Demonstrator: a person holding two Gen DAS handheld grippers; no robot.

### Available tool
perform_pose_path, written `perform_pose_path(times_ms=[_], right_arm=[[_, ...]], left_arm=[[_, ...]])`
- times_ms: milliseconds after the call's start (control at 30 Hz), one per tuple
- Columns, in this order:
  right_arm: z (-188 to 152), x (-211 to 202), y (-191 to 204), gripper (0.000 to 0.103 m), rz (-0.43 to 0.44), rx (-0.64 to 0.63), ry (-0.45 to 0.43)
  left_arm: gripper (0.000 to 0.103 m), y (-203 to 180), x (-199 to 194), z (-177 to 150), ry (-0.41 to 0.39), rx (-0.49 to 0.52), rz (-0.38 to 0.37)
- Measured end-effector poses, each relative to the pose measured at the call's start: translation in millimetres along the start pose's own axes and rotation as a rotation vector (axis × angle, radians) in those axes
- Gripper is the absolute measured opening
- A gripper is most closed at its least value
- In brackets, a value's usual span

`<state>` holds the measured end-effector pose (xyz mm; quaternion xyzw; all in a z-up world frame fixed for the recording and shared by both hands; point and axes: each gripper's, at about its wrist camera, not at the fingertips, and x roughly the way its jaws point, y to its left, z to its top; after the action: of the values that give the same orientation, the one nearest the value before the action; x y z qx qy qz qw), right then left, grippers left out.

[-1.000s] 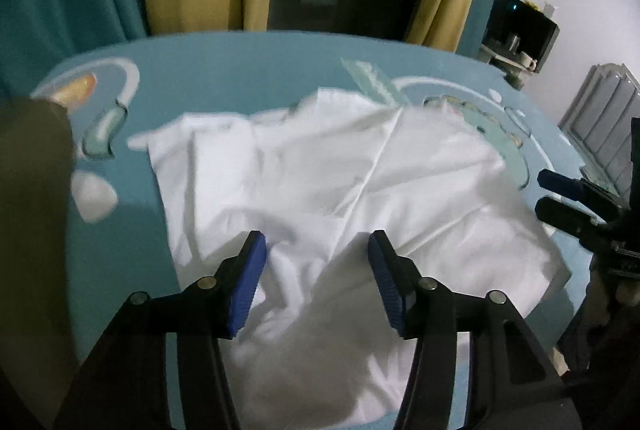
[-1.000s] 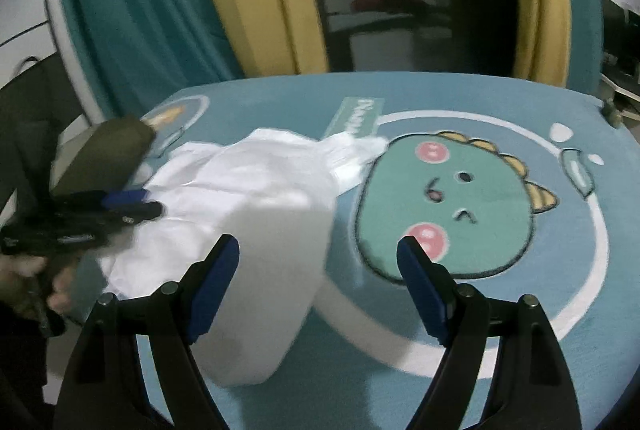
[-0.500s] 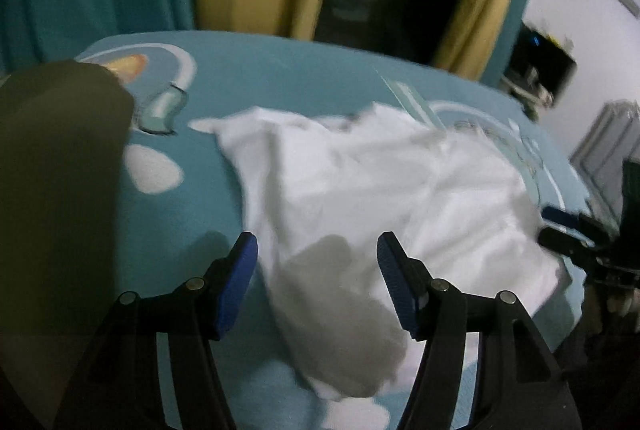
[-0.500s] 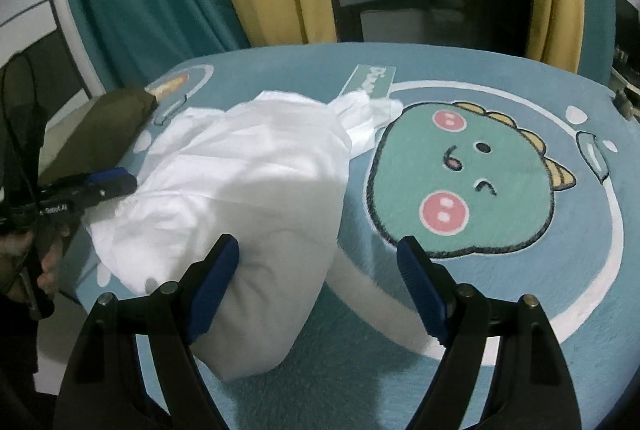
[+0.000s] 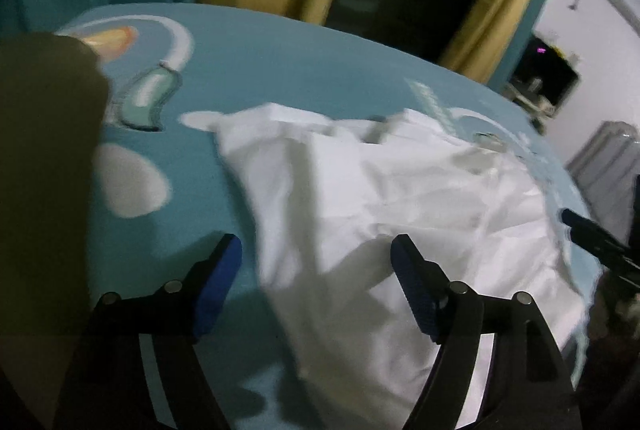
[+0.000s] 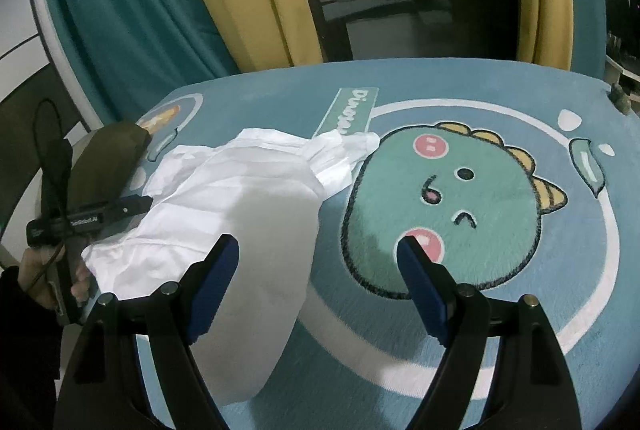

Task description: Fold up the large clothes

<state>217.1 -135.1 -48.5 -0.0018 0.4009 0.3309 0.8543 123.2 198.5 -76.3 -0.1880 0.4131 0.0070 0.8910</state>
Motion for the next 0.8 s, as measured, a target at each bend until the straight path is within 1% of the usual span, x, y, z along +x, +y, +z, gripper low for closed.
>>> perform_pose_path(times_ms=[67,100,233,300,333,367,467,567,600,633,733,767,800], right_arm=[[1,4,-1,0.081,0.014,0.004,0.007],[1,8,-2,0.081,0.016,0.003,0.012],[-1,28,-2,0.081,0.011,0.008,0.059],[-2,36,-4,0.081,0.029,0.023,0.081],[-2,39,-4,0.081,0.045,0.030,0.093],[-3,43,-4,0.081,0.063,0.035,0.108],[-2,46,-5,0.081,0.086,0.037,0.114],[-1,54,-5,0.081,0.120,0.055,0.121],[-1,56,-4,0.081,0.122,0.056,0.114],[0,58,-1,0.081,0.117,0.049,0.109],[2,65,8,0.081,0.116,0.031,0.091],[2,66,9,0.080,0.114,0.039,0.083],[2,66,10,0.076,0.120,0.035,0.082]], left_arm=[[0.079,-5,4,1,0.026,-0.012,-0.114],[0.079,-8,7,1,0.038,-0.015,-0.155],[0.079,-25,14,-1,0.065,0.004,-0.224],[0.078,-33,18,-2,0.098,0.028,-0.291],[0.077,-39,18,-3,0.110,0.044,-0.301],[0.077,-45,19,-4,0.117,0.067,-0.287],[0.074,-57,19,-4,0.133,0.117,-0.254],[0.067,-61,20,0,0.152,0.125,-0.245],[0.063,-64,20,0,0.158,0.136,-0.243],[0.060,-67,20,0,0.162,0.150,-0.242],[0.056,-68,17,-2,0.189,0.178,-0.252],[0.056,-69,18,-3,0.202,0.180,-0.264],[0.056,-68,16,-5,0.204,0.175,-0.278]])
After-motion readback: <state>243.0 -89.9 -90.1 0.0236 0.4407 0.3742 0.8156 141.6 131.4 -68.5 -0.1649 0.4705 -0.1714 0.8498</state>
